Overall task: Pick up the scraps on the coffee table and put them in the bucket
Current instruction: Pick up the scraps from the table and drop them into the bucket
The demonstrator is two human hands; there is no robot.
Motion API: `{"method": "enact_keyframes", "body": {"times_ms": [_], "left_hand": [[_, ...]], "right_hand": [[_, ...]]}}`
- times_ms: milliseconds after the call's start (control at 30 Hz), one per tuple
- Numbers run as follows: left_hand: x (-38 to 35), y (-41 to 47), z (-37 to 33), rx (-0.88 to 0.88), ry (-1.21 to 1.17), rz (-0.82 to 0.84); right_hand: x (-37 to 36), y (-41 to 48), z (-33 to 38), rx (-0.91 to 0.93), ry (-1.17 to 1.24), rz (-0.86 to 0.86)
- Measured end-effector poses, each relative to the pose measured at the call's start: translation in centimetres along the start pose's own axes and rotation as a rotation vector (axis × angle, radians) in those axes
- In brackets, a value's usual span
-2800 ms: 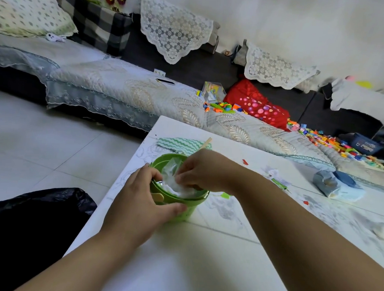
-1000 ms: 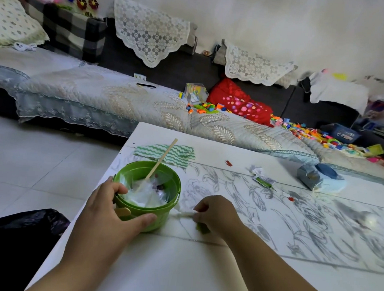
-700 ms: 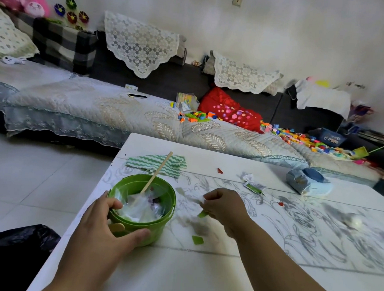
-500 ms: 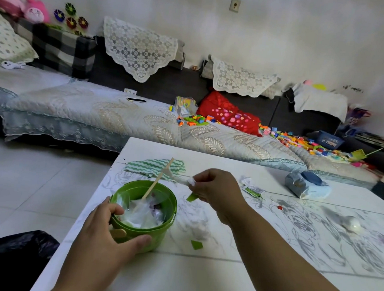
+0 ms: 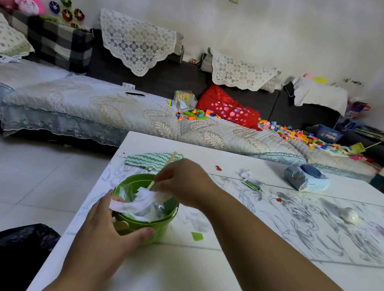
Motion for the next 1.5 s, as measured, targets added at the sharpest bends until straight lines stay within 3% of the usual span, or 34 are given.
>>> {"method": "enact_keyframes", "body": {"times_ms": [167,367,433,567,833,1033,1133,1333,1500], "left_hand": [[0.0,0.0,0.0,-0.004,0.036,0.009],[-0.2,0.0,0.0,-0.005,0.054,0.004],[-0.3,0.0,0.0,-0.002,0.054,0.008],[-0.3,0.0,0.0,-0.007,0.066,0.009],[-0.6,0.1,-0.3,-0.035,0.058,0.012],[-1.0,0.3,-0.3,-0.014,0.024,0.026],[-1.5,0.3,-0.6,-0.008,0.019,0.041],[-3.3,-0.6,-1.5,-0.003,-0.005,0.096],[-5.3,-0.7,-2.0,0.055,-0.062,0.155]], "right_hand": [[2.6,-0.7,-5.9,-0.158,0.036,-0.169],[-1.6,-5.3,-12.9,-0.374,-0.192,0.187],[-2.7,-6.3,-13.6,-0.389,-0.192,0.145],[-3.8,-7.0,-14.3,-0.473,0.054,0.034],[-3.2,-5.9,-14.0,-0.421,-0.001,0.044],[1.7,-5.2,-10.0,-0.361,0.422,-0.246],[2.8,-4.6,-6.6,-0.296,0.573,-0.266],[0.6,-5.1,-4.6,-0.209,0.378,-0.136],[3.2,-6.9,-9.0,-0.287,0.441,-0.278]]}}
Point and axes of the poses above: each hand's wrist, its own y-axis towards the middle knuckle, its own x-axis out of the back of the hand, z = x × y, the point moved 7 cm from there along y, towards the middle knuckle, and after that the axes turned 7 degrees about -z, right-handed, at the moved point
